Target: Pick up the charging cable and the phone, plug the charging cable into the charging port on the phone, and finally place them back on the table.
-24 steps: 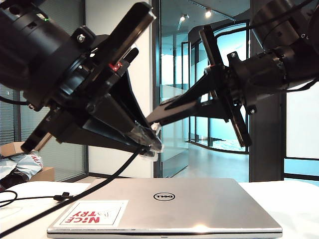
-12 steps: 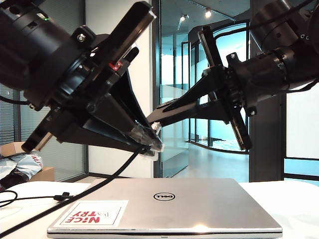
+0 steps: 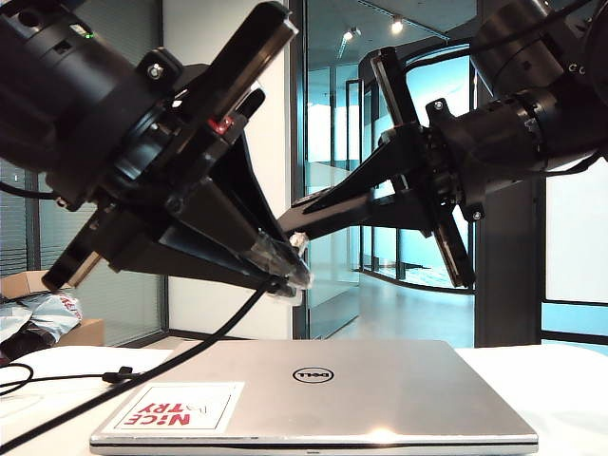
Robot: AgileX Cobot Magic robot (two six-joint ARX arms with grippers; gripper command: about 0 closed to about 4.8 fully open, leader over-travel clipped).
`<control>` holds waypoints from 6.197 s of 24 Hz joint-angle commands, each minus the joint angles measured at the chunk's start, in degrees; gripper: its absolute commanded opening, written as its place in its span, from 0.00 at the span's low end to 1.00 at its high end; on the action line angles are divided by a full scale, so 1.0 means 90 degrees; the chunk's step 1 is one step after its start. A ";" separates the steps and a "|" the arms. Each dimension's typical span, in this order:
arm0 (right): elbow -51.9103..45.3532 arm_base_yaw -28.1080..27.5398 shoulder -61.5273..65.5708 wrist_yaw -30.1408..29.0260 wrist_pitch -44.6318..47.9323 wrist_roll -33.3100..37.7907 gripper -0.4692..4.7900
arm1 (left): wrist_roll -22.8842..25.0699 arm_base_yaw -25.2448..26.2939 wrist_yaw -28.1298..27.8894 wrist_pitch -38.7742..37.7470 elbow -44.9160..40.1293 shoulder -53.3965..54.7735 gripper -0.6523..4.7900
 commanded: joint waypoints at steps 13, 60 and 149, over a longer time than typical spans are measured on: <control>0.0044 0.0017 -0.0046 -0.0114 0.0202 -0.0007 0.08 | 0.0029 0.0010 0.0012 0.0100 0.0005 -0.0017 0.11; 0.0066 0.0012 -0.0058 -0.0233 0.0352 0.0138 0.08 | 0.0027 0.0010 0.0012 0.0175 0.0005 -0.0017 0.11; 0.2363 -0.2732 0.0549 0.2511 -0.7218 -0.5802 0.08 | 0.3058 0.1685 -0.0041 -0.1447 0.1175 -0.0746 0.11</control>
